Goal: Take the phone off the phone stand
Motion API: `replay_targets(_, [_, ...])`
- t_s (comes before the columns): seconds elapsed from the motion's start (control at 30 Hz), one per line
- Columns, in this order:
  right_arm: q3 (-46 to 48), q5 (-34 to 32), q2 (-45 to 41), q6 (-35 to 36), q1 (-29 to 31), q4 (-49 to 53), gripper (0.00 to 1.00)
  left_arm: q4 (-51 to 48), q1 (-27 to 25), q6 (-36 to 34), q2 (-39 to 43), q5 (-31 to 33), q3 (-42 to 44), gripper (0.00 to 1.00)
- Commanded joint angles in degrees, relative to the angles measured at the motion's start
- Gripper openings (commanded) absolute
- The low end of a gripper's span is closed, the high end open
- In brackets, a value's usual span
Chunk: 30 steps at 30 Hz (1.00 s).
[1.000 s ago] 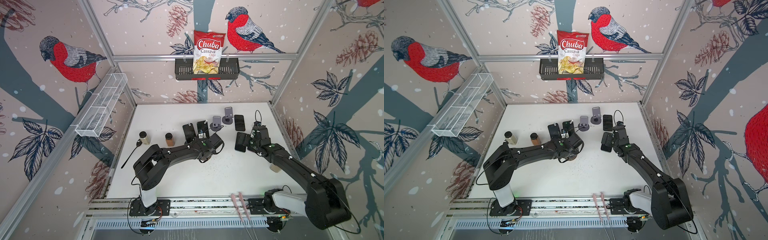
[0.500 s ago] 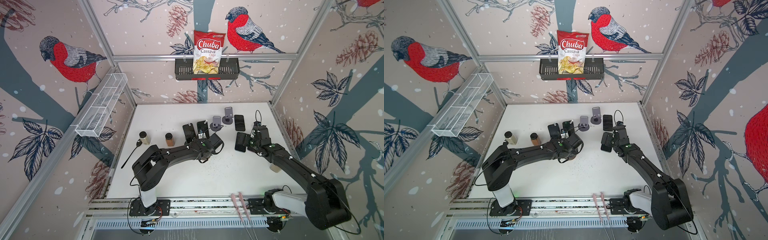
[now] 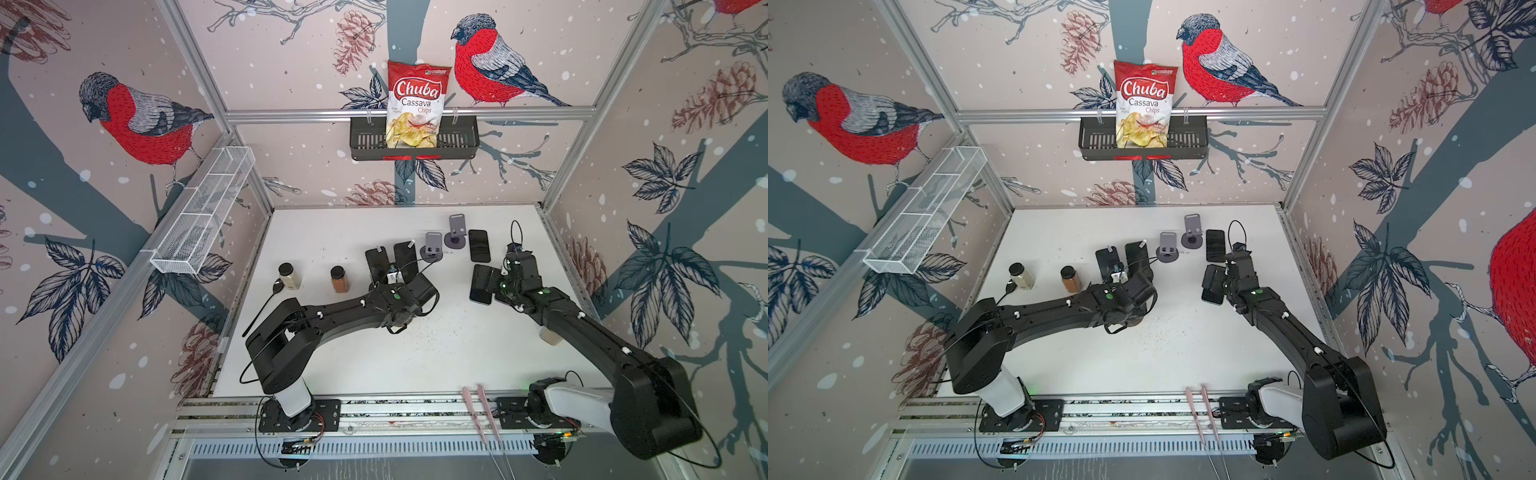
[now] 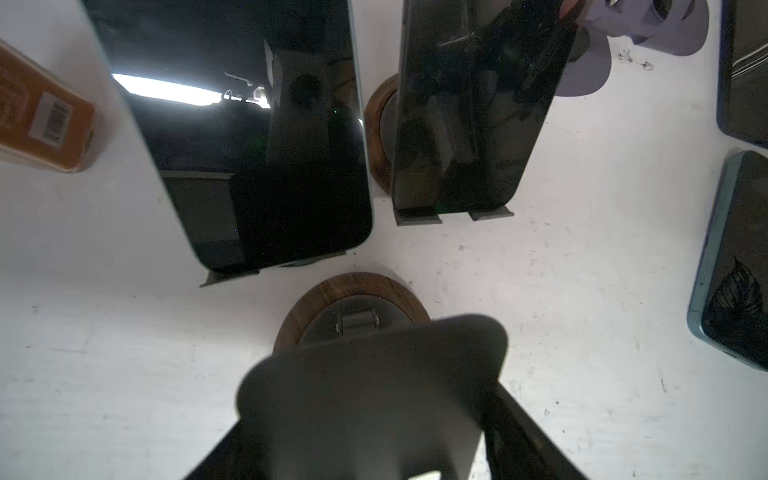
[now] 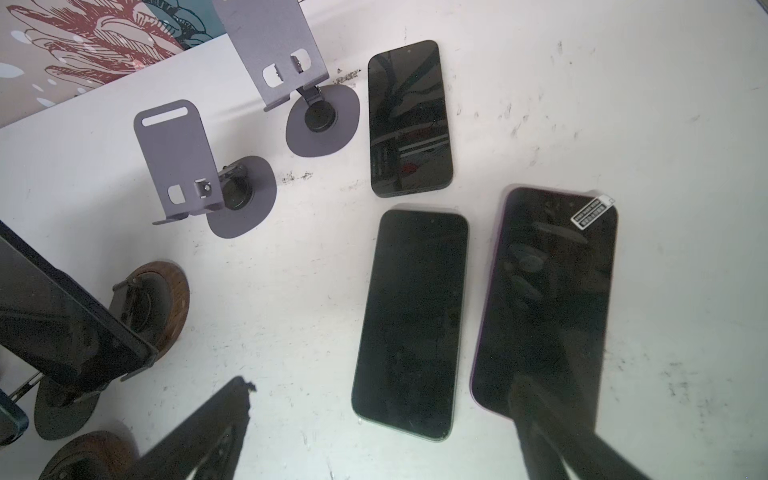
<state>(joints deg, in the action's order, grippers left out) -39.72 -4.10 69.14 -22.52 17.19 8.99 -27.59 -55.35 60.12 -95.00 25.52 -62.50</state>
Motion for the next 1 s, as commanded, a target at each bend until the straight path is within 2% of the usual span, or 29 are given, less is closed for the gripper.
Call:
replay_targets(0.0, [-0.2,0.2,0.3,-0.4,0.1,-1.6,0.99,-0.7,-0.2,2.4,2.6,2.1,2.0,0.64])
replay_targets(0.33, [-0.5,-0.5,0.6,-0.2,0.1,-1.3,0.99,-2.5,-0.3,6.9,11.6,4.6,10.3,0.65])
replay_targets(0.6, [-0.7,-0.8,1.0,-0.2,0.4,-0.9,0.99,-8.4,0.0,9.5,16.4,8.6,13.4,0.67])
replay_targets(0.83, [-1.6,-1.1,2.1,-0.4,1.0,-0.5,0.99,-4.0,5.2,6.0,23.2,7.2,19.2,0.68])
replay_targets(0.97, [-2.0,-1.3,2.3,-0.9,1.8,-0.1,0.99,0.4,7.7,2.5,26.5,8.7,22.0,0.68])
